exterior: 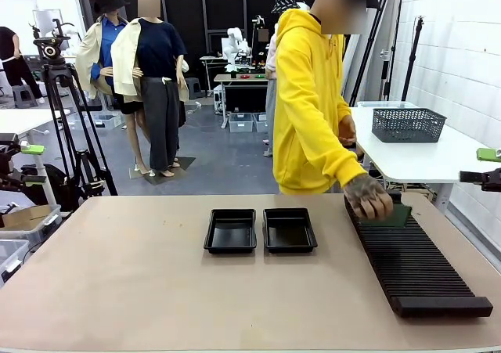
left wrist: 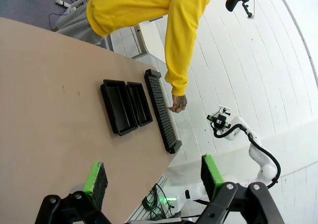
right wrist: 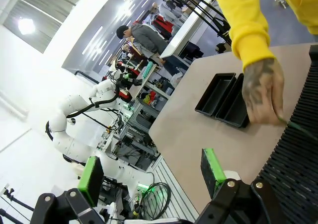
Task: Inspect and transfer BCBs to ESD trays.
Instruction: Pick up the Blank PCB from the PCB Rack and place it in the left ESD tray.
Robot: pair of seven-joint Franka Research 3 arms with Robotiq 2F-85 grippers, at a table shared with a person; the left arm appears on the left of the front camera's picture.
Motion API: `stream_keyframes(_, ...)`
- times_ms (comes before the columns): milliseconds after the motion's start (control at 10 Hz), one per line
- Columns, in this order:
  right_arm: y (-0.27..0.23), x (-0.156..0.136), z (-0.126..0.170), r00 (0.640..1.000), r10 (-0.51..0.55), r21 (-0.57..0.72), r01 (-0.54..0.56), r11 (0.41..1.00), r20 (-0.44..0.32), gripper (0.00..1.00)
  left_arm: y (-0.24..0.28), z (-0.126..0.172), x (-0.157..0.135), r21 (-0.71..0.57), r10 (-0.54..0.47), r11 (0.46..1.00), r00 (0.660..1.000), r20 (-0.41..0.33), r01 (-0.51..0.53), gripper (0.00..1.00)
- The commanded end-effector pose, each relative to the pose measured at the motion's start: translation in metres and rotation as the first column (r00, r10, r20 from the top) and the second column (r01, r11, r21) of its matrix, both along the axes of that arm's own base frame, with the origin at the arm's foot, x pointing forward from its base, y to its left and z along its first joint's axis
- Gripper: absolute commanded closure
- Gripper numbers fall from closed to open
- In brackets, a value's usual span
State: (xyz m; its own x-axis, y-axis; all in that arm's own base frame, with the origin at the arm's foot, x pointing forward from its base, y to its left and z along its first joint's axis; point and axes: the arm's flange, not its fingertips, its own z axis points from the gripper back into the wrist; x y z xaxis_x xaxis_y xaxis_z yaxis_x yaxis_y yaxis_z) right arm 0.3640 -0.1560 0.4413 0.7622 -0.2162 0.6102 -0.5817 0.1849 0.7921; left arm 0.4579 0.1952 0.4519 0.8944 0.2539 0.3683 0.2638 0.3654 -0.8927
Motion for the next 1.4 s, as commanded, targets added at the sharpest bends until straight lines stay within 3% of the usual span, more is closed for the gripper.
stream_keyframes(0, -0.0003, -0.0002, -0.0005, 1.000, 0.000, 0.004, 0.000, 1.000, 0.000, 0.00, 0.0004, 0.0018, -0.0007, -0.004, 0.004, 1.000, 1.000, -0.006, -0.004, 0.00)
stream_keyframes(1300, -0.0003, -0.0002, -0.0005, 1.000, 0.000, 0.004, 0.000, 1.000, 0.000, 0.00, 0.0004, 0.0018, -0.0007, -0.004, 0.004, 1.000, 1.000, -0.006, -0.004, 0.00)
